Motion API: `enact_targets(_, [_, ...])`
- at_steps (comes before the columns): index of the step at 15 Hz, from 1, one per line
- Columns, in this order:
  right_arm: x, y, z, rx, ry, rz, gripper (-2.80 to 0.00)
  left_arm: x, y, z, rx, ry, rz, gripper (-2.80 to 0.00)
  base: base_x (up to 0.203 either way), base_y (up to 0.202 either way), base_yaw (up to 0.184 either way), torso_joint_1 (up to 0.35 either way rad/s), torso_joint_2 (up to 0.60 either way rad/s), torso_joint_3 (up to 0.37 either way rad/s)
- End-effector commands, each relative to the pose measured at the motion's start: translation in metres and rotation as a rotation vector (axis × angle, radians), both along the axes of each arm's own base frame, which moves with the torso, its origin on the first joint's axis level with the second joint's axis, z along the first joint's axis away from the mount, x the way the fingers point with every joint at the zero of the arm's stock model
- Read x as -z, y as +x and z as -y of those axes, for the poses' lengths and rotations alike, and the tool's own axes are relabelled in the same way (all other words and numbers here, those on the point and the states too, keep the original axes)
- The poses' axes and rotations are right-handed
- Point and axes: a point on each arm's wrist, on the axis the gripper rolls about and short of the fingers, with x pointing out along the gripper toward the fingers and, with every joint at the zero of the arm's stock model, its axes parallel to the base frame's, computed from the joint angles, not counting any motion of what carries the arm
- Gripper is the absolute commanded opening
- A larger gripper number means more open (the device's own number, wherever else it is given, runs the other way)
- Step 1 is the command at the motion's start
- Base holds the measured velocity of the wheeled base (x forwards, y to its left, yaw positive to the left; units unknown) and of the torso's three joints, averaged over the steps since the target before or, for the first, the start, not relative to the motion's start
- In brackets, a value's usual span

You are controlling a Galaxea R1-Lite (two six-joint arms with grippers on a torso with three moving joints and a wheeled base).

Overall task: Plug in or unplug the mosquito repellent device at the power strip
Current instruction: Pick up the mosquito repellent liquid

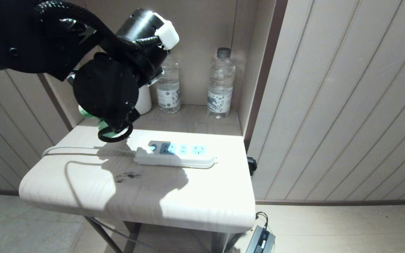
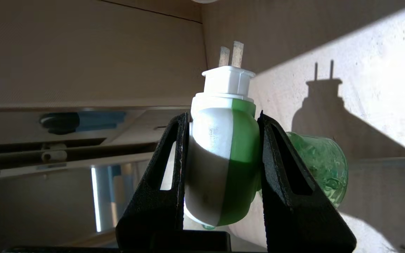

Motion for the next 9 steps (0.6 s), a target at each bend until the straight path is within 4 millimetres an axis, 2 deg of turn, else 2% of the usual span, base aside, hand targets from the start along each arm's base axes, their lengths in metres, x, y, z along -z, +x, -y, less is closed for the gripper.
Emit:
enact_targets(1, [0.0, 0.0, 0.0, -0.001, 0.0, -0.002, -2.8, 0.011, 0.006, 0.006, -0.003, 0.051, -0.034, -2.8, 0.0, 0.0, 0.0, 0.0, 0.0, 0.0])
enact_targets(6, [0.0, 0.0, 0.0, 0.0, 0.0, -0.003, -2.8, 0.031, 0.019, 0.007, -0.064, 0.154, -0.071, -2.8, 0.0, 0.0, 0.0, 0.0, 0.0, 0.0])
enact_targets(9, [0.0, 0.0, 0.0, 0.0, 0.0, -0.002, -2.8, 0.034, 0.025, 0.003, -0.086, 0.162, -0.078, -2.8, 0.0, 0.0, 0.0, 0.0, 0.0, 0.0])
